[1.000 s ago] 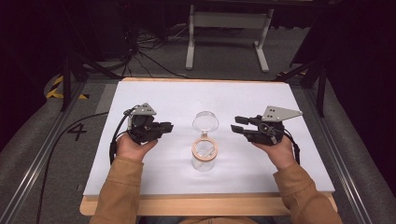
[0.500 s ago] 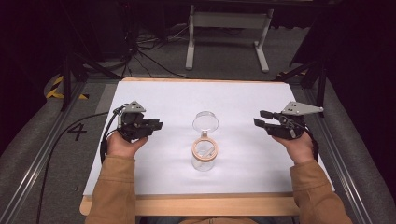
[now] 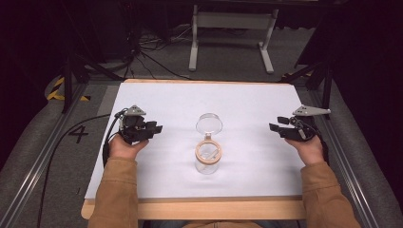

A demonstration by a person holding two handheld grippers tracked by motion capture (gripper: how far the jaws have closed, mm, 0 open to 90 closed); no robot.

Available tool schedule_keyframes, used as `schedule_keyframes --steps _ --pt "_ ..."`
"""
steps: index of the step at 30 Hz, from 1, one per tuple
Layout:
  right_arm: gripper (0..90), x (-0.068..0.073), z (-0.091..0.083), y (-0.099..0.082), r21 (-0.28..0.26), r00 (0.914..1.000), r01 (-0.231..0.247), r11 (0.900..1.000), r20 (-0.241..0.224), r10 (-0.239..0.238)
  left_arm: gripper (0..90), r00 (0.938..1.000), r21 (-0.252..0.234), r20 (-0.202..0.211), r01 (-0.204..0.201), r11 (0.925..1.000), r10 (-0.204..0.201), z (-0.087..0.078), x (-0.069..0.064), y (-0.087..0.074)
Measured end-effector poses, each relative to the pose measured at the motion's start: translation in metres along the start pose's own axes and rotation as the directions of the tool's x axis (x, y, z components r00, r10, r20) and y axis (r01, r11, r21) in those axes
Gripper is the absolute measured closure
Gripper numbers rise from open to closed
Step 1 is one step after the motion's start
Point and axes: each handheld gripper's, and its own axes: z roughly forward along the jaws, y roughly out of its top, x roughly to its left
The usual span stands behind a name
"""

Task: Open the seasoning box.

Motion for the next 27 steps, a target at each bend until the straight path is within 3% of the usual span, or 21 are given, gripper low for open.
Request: schedule_keyframes --steps 4,8,12,19,20,23,27 --pt "46.7 -0.007 0.009 -0.010 0.026 0.9997 -0.004 0.9997 0.023 0.004 63.0 0.9991 -0.017 -0.043 0.005 0.9998 -0.006 0.005 0.003 -0.005" --pt "45.3 -0.012 0.021 -0.021 0.076 0.9993 0.009 0.9971 0.036 -0.011 62.9 0.9974 0.003 -0.072 -0.004 1.0000 0.005 0.012 0.006 -0.013" --pt "44.4 -0.014 0.029 -0.028 0.098 0.9994 0.011 0.9951 0.033 -0.015 61.3 0.9980 0.014 -0.060 0.020 0.9997 -0.019 0.017 0.009 -0.017" --pt "42.2 -0.016 0.044 -0.043 0.096 0.9987 -0.047 0.9942 -0.016 0.049 60.0 0.9984 0.018 -0.055 0.011 0.9998 -0.010 0.026 0.011 -0.022" --pt "42.5 -0.015 0.045 -0.046 0.090 0.9992 -0.037 0.9952 -0.008 0.038 60.0 0.9992 -0.005 -0.035 0.021 0.9998 -0.021 0.025 0.010 -0.022" --pt "42.5 -0.013 0.051 -0.049 0.111 0.9995 -0.029 0.9934 -0.004 0.030 59.4 0.9990 -0.026 -0.033 0.029 0.9993 -0.029 0.026 0.009 -0.022" --pt "42.5 -0.011 0.051 -0.049 0.107 0.9998 -0.018 0.9941 -0.004 0.019 58.6 0.9990 -0.017 -0.041 0.017 0.9997 -0.018 0.028 0.007 -0.022"
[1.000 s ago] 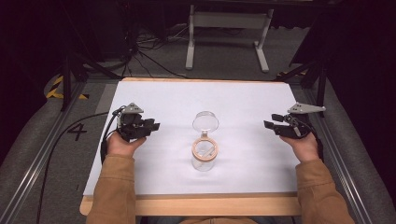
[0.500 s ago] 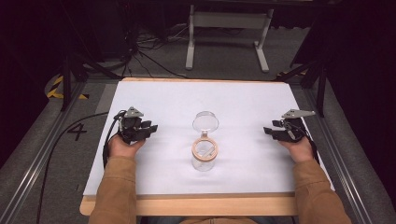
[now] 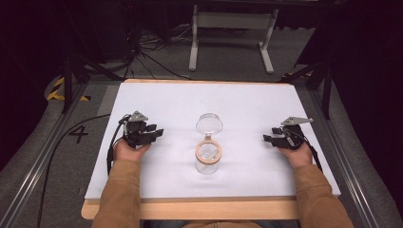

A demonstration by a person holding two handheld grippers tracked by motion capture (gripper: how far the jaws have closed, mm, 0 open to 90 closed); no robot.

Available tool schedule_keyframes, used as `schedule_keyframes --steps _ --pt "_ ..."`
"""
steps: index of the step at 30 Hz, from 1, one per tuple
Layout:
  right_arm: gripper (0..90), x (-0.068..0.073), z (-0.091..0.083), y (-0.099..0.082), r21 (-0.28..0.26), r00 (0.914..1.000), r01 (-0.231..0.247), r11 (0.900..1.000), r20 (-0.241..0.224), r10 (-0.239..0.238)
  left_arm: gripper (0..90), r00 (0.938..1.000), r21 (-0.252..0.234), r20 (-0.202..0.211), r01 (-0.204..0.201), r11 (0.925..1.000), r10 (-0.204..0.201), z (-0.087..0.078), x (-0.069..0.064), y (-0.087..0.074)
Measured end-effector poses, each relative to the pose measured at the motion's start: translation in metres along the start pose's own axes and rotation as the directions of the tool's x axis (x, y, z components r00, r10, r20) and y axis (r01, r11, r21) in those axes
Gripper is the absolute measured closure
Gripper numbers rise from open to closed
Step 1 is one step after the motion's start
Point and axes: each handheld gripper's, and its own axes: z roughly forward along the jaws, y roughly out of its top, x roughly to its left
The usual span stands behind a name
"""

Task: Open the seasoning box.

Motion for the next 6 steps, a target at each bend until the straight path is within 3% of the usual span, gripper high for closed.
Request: schedule_keyframes --steps 6 --pt "42.4 0.0012 -0.0012 0.0007 -0.004 1.0000 -0.004 1.0000 0.002 0.004 57.6 1.0000 -0.002 0.001 -0.008 1.0000 0.008 0.0011 -0.0003 0.0002"
